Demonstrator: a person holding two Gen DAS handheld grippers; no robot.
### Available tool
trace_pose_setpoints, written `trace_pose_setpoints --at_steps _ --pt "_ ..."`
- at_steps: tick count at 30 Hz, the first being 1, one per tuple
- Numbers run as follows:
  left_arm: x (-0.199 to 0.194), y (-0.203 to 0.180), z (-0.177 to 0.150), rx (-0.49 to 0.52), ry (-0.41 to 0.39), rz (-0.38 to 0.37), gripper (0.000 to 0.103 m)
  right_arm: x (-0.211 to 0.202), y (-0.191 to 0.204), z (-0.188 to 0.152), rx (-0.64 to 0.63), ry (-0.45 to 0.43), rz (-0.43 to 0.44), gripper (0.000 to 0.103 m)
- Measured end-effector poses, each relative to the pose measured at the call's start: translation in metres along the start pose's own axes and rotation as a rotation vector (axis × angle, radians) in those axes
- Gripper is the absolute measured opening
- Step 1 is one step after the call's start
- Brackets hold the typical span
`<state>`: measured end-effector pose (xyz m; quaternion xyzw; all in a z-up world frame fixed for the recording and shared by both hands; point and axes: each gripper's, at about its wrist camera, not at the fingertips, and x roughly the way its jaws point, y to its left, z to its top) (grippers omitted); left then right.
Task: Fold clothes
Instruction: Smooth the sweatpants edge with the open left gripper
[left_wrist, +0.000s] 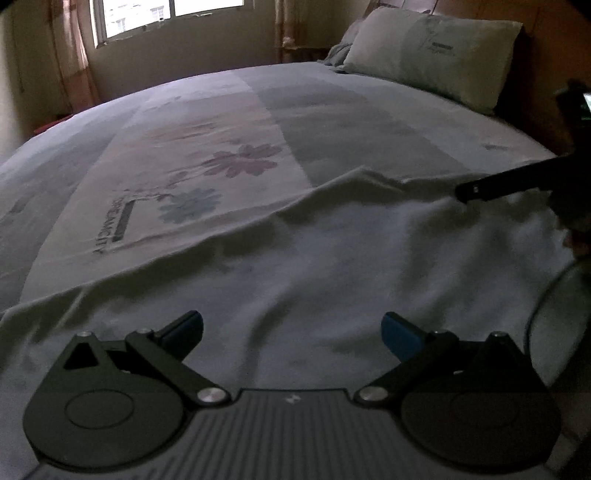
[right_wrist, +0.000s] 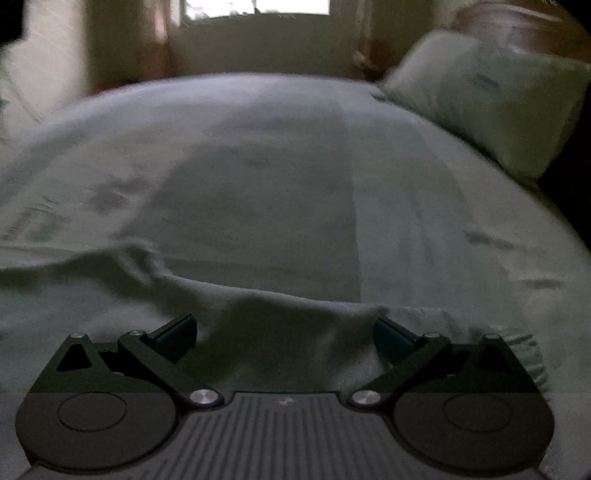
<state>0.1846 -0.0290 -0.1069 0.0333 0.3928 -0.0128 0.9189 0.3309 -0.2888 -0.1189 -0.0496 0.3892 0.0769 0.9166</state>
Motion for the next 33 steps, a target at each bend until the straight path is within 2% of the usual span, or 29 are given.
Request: trace_pose_setpoints --at_steps 3,6,8,11,16,17,19,22,27,33 --pt "0.003 0.006 -0.002 -0.020 0.012 0.001 0.102 0.017 -0.013 0.004 0.066 -0.009 0.016 0.103" --pt "0.002 0.009 -0.001 -0.043 0.014 -0.018 0.102 0.011 -0.021 0.012 0.106 0.001 -0.008 0.103" --pt "-0.001 0.009 0.002 -0.057 0.009 -0.044 0.102 -0.009 -0.022 0.010 0.093 -0.013 -0.004 0.103" --pt "-0.008 0.006 0.008 -0.070 -0.006 -0.087 0.102 -0.047 -0.019 -0.001 0.039 -0.028 0.079 0.103" --pt "-0.022 -0.008 0.016 -0.049 -0.043 -0.096 0.102 -0.091 -0.001 -0.051 -0.040 0.030 0.174 0.103" --pt "-0.025 -0.011 0.017 -0.044 -0.044 -0.097 0.102 -0.093 0.004 -0.063 -0.053 0.048 0.177 0.103" --pt "-0.027 -0.017 0.016 -0.035 -0.037 -0.092 0.102 -0.085 0.017 -0.087 -0.110 0.103 0.120 0.103" --pt "-0.029 -0.027 0.011 -0.026 -0.017 -0.091 0.102 -0.087 0.016 -0.106 -0.063 0.041 0.112 0.103" --pt "-0.022 -0.042 -0.013 -0.050 0.041 -0.103 0.102 -0.082 0.015 -0.103 -0.020 0.062 0.115 0.103" --pt "-0.021 -0.056 -0.037 -0.048 0.086 -0.074 0.102 -0.082 0.013 -0.103 -0.012 0.057 0.123 0.103"
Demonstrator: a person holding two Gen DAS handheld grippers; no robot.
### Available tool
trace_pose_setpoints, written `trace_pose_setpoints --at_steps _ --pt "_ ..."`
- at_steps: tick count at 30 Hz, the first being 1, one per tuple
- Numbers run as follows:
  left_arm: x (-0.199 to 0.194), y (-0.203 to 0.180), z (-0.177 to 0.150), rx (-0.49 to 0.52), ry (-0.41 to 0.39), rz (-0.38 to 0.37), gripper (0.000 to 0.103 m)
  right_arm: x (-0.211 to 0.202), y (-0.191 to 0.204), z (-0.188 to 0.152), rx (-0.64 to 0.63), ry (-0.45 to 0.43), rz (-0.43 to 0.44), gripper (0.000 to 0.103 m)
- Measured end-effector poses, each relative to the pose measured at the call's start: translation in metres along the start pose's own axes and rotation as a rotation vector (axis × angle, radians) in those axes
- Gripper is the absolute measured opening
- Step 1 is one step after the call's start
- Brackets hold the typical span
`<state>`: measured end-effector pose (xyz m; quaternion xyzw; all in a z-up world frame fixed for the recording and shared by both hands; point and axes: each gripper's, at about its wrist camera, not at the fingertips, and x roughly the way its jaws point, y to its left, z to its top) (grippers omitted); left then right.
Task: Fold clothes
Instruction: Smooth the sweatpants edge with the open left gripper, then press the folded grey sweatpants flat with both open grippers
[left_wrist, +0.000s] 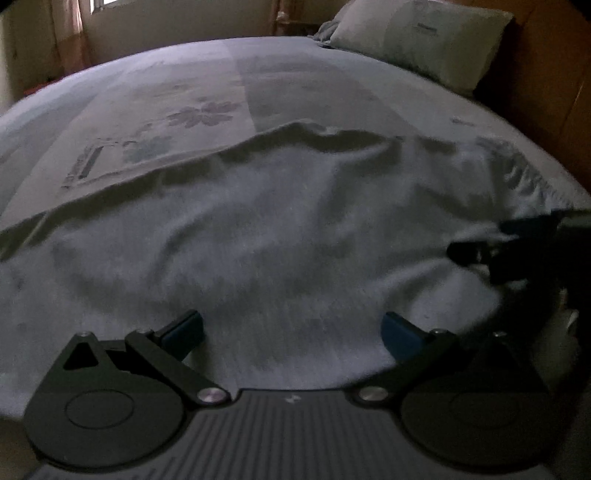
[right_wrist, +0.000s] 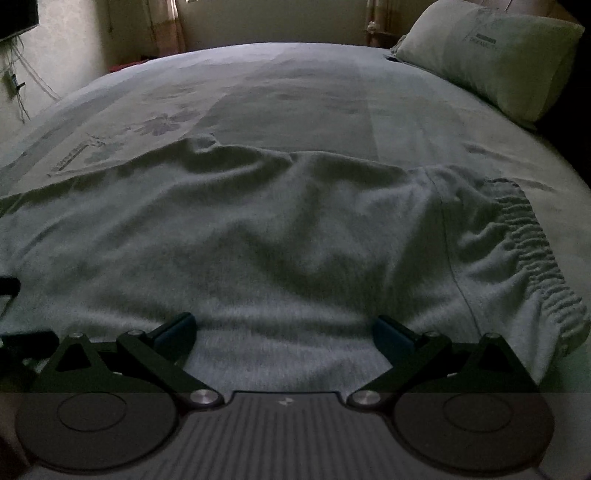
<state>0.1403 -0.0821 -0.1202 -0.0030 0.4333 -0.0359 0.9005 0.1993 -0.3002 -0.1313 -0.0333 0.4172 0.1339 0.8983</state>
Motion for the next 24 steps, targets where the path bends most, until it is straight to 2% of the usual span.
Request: trace_pose_setpoints --at_steps 5,10,14,16,18,20,24 --pt "-0.013 -0.002 -0.004 -0.004 0.027 -0.035 0.102 0.001 -0.001 -0.001 0.000 -0.012 0.005 0.103" --pt "-0.024 -0.002 0.009 0.024 -0.025 0.024 0.102 0.001 -0.002 0.001 -0.014 -0.008 0.016 0.103" --pt "-0.010 -0.002 0.018 0.025 -0.016 0.024 0.102 0.000 -0.001 0.000 -0.007 -0.017 0.011 0.103" --pt "0.003 -0.001 0.014 0.012 0.022 0.022 0.102 0.000 -0.001 -0.001 -0.004 -0.024 0.007 0.103" --pt "0.007 -0.002 0.006 -0.002 0.015 0.027 0.102 -0.001 0.000 -0.001 0.000 -0.030 0.004 0.103" --pt "0.004 -0.003 0.001 -0.001 -0.012 0.030 0.102 -0.001 0.000 -0.002 0.004 -0.036 0.001 0.103" --pt "-0.002 0.002 0.004 -0.017 0.003 0.008 0.102 -0.001 0.001 -0.004 0.011 -0.048 -0.006 0.103"
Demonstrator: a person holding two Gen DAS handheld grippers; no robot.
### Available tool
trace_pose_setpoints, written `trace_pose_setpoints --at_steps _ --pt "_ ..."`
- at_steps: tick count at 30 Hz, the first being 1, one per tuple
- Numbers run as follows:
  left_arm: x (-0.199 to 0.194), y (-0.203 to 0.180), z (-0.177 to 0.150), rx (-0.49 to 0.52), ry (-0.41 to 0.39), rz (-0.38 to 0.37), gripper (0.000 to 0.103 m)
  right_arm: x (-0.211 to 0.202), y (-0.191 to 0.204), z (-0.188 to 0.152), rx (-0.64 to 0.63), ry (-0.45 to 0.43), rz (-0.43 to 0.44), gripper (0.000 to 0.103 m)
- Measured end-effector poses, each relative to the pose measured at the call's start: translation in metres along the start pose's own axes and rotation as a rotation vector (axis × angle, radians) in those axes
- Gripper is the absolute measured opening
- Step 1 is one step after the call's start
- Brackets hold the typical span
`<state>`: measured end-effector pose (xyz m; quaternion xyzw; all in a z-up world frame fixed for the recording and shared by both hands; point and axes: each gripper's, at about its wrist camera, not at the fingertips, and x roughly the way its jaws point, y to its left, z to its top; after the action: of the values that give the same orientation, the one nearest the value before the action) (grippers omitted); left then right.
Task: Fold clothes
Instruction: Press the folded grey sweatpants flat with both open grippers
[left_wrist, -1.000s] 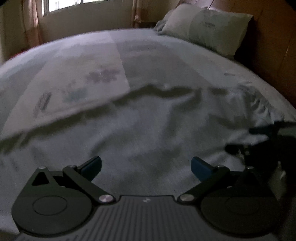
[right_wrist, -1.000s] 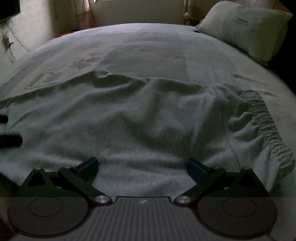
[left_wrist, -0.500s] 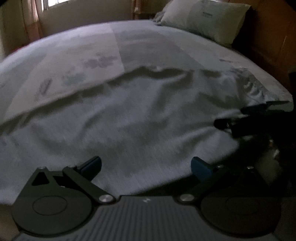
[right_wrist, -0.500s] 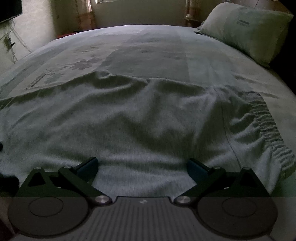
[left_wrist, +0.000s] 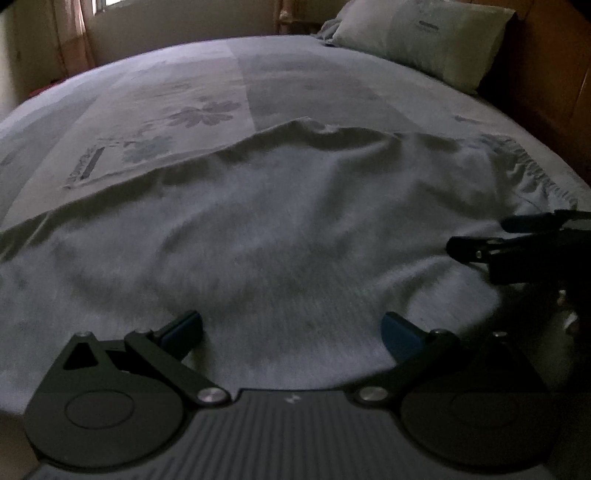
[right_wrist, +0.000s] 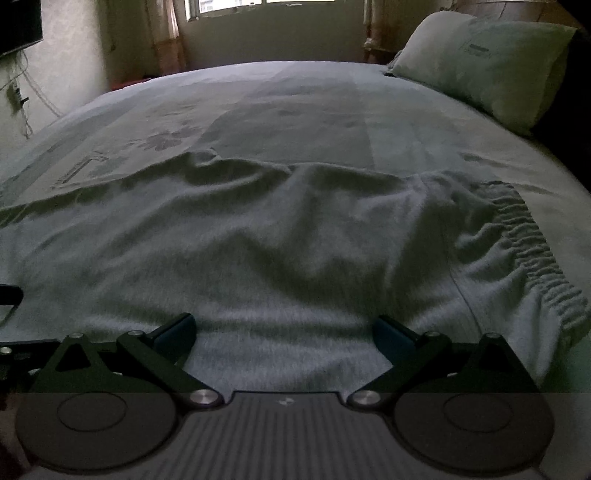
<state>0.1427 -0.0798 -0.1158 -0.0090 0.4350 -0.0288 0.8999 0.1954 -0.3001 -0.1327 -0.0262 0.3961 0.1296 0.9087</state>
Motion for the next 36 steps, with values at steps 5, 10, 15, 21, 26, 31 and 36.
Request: trace_pose_setpoints --at_steps 5,10,15,21,26,31,36 --pt "-0.011 0.009 0.014 0.013 -0.044 0.019 0.102 -0.012 0.000 0.004 0.044 0.006 -0.004 0.103" --pt "0.006 0.026 0.009 -0.006 0.027 0.004 0.102 -0.039 0.010 -0.003 0.081 -0.023 0.005 0.103" --pt "0.005 0.035 0.005 0.016 0.044 -0.063 0.102 -0.060 0.031 -0.014 0.059 -0.004 0.002 0.103" --pt "-0.025 0.070 0.021 -0.002 -0.043 -0.099 0.102 -0.079 0.056 -0.014 0.053 -0.007 -0.013 0.103" --pt "-0.039 0.116 0.031 0.011 -0.079 -0.049 0.102 -0.079 0.081 0.000 0.017 -0.010 0.004 0.103" --pt "-0.040 0.168 0.022 -0.029 -0.071 0.044 0.102 -0.071 0.106 0.013 0.005 -0.040 0.048 0.103" --pt "-0.038 0.204 -0.005 -0.095 -0.031 0.053 0.102 -0.057 0.125 0.015 -0.003 -0.056 0.087 0.103"
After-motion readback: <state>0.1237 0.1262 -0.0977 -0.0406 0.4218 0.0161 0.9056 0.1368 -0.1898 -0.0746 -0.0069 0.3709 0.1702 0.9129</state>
